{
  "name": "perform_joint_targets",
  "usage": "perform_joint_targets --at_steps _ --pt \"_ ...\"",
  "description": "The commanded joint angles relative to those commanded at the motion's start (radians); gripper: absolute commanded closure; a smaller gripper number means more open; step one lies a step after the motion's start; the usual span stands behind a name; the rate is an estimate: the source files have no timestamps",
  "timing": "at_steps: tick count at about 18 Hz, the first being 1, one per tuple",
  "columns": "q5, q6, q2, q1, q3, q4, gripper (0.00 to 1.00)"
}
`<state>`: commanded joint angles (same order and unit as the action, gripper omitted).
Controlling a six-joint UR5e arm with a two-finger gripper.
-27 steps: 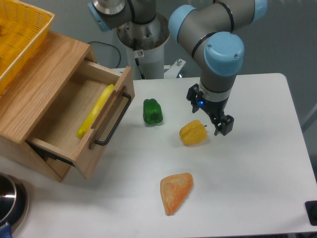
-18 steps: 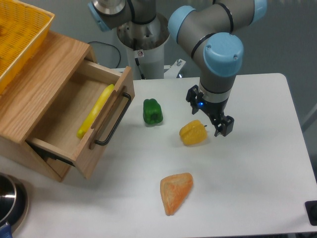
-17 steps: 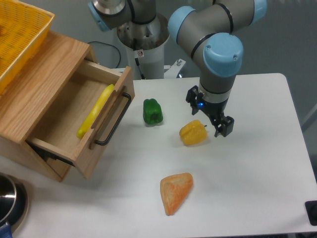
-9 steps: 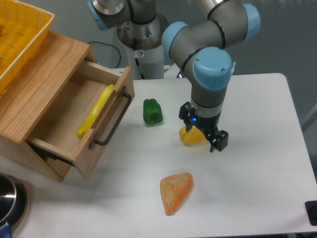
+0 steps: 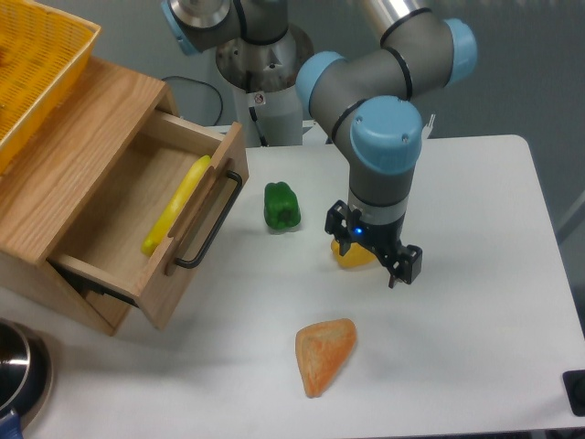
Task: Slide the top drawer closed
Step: 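Move the gripper toward the drawer front beside its handle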
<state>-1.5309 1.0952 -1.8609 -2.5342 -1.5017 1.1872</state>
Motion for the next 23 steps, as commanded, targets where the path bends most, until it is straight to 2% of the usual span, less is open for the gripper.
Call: perform_joint_targets --at_steps 3,5,7,10,18,23 --pt "-0.003 -0.015 0.063 0.031 -0.067 0.018 0.79" --pt "-0.002 -0.073 0.095 0.046 -0.094 0.020 0.85" --pt "0.011 -0.153 0.106 0.057 -0.092 0.017 0.95" --pt "0.064 -0.198 0.117 0.066 -0.083 0.022 1.00" --pt "0.227 -0.265 0.115 0.077 -0.077 0.100 1.00" --pt "0.227 -0.311 0.115 0.110 -0.075 0.147 1.00"
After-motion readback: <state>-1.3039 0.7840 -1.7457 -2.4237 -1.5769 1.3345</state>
